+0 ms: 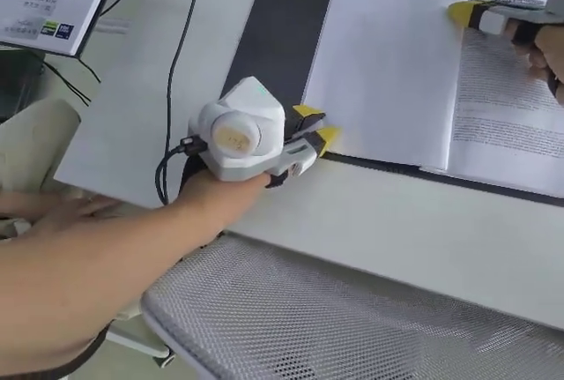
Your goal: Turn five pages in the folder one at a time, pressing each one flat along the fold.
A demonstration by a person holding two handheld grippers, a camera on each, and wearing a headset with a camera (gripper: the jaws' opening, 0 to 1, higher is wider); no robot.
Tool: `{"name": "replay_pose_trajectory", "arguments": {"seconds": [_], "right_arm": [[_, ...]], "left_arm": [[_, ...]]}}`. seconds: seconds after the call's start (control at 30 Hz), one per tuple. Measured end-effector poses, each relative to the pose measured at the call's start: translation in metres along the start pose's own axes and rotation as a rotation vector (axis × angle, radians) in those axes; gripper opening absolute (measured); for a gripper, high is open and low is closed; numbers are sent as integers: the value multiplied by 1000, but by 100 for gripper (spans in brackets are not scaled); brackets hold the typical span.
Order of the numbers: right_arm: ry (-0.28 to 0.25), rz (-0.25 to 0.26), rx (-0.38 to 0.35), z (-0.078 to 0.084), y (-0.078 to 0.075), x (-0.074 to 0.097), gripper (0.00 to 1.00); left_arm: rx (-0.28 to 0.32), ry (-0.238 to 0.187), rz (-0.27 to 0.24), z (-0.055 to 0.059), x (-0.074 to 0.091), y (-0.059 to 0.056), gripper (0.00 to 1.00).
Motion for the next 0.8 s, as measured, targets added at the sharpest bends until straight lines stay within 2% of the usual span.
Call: {"name": "replay_pose_trajectory", "arguments": {"seconds": [0.23,0.63,0.8], "right_arm": [[-21,19,34,-11,-13,-12,0],[-10,37,53,-28,-31,-27,0],[1,32,65,-29,-30,-27,0]], "left_arm": [[-2,-4,-2,1,-1,2,14],[-7,-2,-5,2,-2,4,13],[-9,-1,-6,2,-1,4,13]]}}
Point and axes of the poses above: the centre of the closed fingertips' face, and the gripper's own axes: x roughly backward along the fingers, y roughly to its left, z roughly out of its underside, the point moved 7 cm from there along x, roughly backward along the fingers, and after that the axes turned 2 degrees about y, right-handed, at the moved point
